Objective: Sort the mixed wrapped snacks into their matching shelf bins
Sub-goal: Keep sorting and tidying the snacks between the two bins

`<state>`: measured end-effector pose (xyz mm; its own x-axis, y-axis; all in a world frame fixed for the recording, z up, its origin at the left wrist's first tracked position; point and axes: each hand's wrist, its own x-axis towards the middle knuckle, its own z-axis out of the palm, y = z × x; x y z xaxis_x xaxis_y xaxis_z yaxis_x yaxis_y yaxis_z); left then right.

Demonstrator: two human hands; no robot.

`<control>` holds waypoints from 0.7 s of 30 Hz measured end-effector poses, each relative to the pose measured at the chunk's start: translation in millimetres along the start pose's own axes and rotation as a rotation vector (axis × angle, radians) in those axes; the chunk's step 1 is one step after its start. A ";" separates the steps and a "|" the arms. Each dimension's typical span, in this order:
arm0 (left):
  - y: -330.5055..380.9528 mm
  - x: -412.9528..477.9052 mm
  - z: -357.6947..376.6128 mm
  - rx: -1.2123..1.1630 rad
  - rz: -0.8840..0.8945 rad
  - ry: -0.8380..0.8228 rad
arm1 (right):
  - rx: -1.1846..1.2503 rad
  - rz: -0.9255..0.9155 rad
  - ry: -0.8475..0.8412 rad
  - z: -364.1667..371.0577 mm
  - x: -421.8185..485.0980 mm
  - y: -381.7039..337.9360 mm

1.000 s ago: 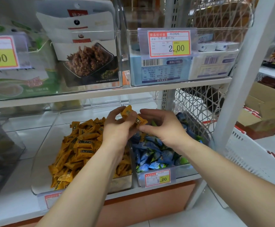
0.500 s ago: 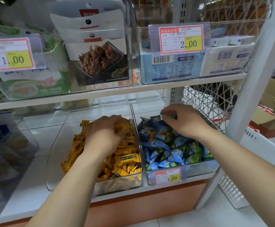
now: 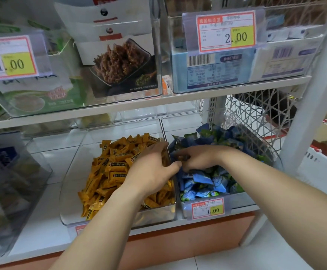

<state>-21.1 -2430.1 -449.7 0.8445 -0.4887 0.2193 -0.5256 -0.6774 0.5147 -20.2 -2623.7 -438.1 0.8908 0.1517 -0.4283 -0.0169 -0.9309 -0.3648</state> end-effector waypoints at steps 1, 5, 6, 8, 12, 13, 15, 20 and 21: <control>-1.0 0.2 0.0 -0.004 -0.003 -0.001 | -0.027 0.010 -0.006 4.4 3.8 -1.4; -0.6 1.0 0.9 0.001 -0.014 -0.001 | -0.044 0.024 0.073 15.7 9.1 -5.7; -0.5 0.9 1.1 -0.002 -0.016 -0.004 | -0.021 0.001 0.070 15.3 9.4 -5.5; -1.2 -0.5 1.2 -0.010 -0.019 -0.010 | -0.005 -0.025 0.056 13.0 9.1 -3.8; -2.4 -3.2 -2.0 -0.015 -0.025 -0.022 | 0.011 -0.078 -0.003 8.2 3.6 -4.4; -3.0 -3.2 -2.8 -0.017 -0.023 -0.026 | -0.009 -0.083 -0.023 8.0 3.0 -4.6; -3.5 -2.9 -3.7 -0.026 -0.015 -0.029 | -0.030 -0.083 -0.016 7.8 1.2 -4.3; -3.3 -2.7 -4.8 -0.029 -0.016 -0.032 | 0.067 -0.128 0.105 1.9 -8.3 4.0; -3.1 -2.3 -5.1 -0.033 -0.018 -0.031 | 0.094 -0.134 0.148 -0.9 -10.8 7.2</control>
<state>-20.9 -2424.1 -447.6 0.8501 -0.4933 0.1842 -0.5059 -0.6679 0.5460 -29.5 -2632.3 -435.4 0.9448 0.2150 -0.2474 0.0698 -0.8694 -0.4891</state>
